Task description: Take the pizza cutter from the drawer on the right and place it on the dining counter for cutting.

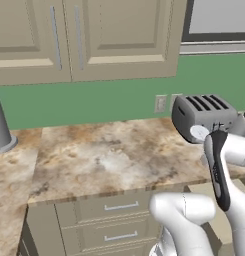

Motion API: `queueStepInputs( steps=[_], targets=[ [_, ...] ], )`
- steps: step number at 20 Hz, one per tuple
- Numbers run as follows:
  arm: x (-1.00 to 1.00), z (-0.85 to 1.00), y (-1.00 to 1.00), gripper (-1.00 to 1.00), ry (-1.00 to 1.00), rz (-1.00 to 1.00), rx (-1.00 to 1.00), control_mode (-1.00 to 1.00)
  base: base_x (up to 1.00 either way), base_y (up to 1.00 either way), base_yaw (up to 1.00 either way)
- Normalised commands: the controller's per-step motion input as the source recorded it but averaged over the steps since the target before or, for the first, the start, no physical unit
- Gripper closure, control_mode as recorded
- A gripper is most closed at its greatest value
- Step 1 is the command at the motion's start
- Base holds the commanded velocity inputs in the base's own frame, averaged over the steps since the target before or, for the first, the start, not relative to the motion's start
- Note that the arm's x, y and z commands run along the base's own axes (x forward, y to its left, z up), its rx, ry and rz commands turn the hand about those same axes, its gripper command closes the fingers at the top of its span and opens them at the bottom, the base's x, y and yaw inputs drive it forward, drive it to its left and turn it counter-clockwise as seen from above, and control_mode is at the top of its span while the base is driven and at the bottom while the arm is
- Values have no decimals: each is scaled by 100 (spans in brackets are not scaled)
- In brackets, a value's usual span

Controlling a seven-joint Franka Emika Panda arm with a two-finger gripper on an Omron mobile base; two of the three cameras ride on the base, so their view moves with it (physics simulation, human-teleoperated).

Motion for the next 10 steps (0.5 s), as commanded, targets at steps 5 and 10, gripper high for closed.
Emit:
queueStepInputs(
  steps=[5, 10],
  targets=[
    [0, 0, 0, 100, 0, 0, 0, 100, -65, 3, 18],
    [0, 0, 0, 100, 0, 0, 0, 100, -81, 20, 26]
  ],
)
